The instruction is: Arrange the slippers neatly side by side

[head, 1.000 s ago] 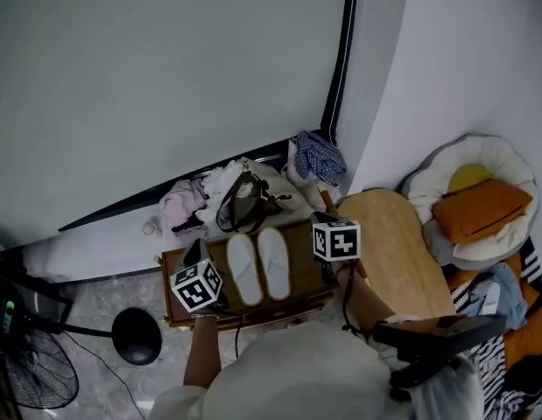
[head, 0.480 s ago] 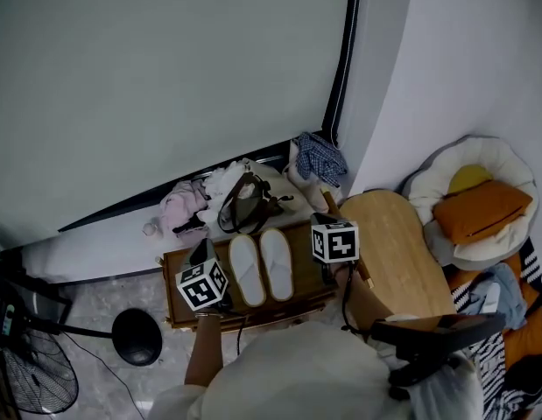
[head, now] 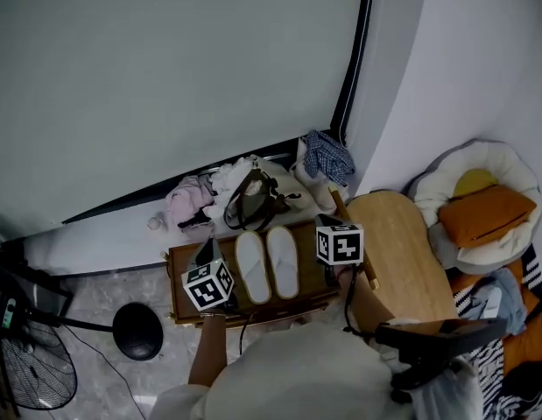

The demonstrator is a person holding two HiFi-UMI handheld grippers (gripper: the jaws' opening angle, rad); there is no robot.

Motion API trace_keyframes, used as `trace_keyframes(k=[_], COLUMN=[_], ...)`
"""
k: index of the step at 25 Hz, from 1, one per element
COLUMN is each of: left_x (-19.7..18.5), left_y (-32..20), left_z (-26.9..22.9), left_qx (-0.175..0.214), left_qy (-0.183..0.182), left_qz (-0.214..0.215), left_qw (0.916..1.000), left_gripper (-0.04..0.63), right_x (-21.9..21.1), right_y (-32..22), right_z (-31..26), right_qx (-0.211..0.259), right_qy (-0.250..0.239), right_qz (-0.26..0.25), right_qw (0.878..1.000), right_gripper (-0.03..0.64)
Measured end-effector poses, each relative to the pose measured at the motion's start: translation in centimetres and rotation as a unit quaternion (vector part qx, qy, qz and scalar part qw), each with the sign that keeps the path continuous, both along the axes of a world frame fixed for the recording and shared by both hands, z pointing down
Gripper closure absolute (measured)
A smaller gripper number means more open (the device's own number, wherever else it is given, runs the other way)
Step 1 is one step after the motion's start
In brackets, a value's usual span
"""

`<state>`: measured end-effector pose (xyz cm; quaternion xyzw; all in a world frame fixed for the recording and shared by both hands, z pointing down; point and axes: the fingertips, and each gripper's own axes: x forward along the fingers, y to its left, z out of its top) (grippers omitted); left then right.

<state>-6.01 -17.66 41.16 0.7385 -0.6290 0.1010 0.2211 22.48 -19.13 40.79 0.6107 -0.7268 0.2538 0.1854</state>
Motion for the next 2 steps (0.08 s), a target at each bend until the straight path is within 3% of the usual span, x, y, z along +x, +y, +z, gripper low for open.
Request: trace_keyframes(k=[2], left_x=[-0.18], left_y=[0.16], left_z=[0.2], left_qx=[-0.001], left_qy=[0.0], left_qz=[0.001], left_qw=[1.0], left_gripper=[0.578], right_x=[-0.27], right_y=[0.19], right_z=[0.13], right_qx=[0.0], right_qy=[-0.001], right_qz=[0.002], right_qw=[1.0], right_gripper=[0.583])
